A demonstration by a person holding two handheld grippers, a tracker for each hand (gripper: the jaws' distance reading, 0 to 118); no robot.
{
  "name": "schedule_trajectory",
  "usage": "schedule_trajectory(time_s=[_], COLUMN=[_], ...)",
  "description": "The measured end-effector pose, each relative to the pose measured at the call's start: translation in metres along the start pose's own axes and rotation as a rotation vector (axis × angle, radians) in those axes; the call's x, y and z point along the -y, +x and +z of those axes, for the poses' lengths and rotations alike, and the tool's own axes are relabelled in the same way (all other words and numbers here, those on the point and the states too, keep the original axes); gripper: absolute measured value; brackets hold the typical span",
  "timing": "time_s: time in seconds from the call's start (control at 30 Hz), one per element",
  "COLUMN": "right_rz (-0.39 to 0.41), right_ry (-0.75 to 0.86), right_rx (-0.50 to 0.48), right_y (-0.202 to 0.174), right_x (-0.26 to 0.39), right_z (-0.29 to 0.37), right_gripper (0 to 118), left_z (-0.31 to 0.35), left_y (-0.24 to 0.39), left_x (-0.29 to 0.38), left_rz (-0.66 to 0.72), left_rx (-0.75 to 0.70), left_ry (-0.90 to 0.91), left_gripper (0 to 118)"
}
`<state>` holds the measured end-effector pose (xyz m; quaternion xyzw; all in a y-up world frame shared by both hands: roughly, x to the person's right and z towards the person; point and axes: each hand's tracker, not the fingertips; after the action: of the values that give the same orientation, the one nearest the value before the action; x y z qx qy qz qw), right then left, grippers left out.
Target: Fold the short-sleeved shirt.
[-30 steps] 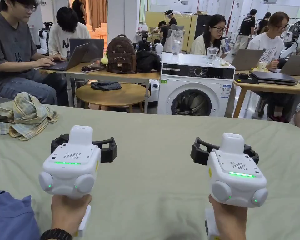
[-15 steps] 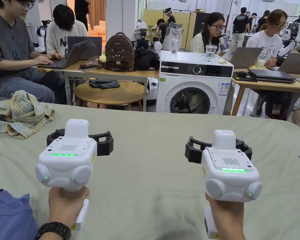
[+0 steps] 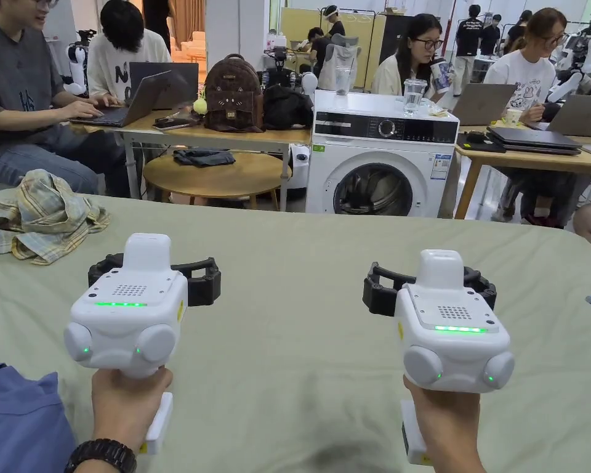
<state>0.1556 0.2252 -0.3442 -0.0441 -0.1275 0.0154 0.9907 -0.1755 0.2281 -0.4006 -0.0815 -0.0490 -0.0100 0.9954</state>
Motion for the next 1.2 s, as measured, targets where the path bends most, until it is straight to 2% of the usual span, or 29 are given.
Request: schedule_trajectory(time_s=[0.47,0.77,1.0,1.2], right_rz=[-0.03,-0.007,-0.032,-0.018], right_ry=[-0.028,-0.029,-0.044,-0.042], right_rx=[0.019,0.025,0.027,0.023], right_y=[0.007,0.003,0.003,-0.001], right_x=[0.004,0.001,0.003,0.003], right_z=[0.001,0.009,0.009,0.012], right_gripper=[118,118,118,118], left_z=[0.011,0.015,0.023,0.023], left_y=[0.006,0.004,0.01,0.01], left_x=[0.0,-0.001,-0.003,-0.005], left_rz=[-0.008,-0.004,-0.037,-0.025], left_rx=[0.018,0.009,0.017,0.021], left_ry=[-0.016,-0.022,-0.022,-0.013], left_gripper=[118,118,118,118])
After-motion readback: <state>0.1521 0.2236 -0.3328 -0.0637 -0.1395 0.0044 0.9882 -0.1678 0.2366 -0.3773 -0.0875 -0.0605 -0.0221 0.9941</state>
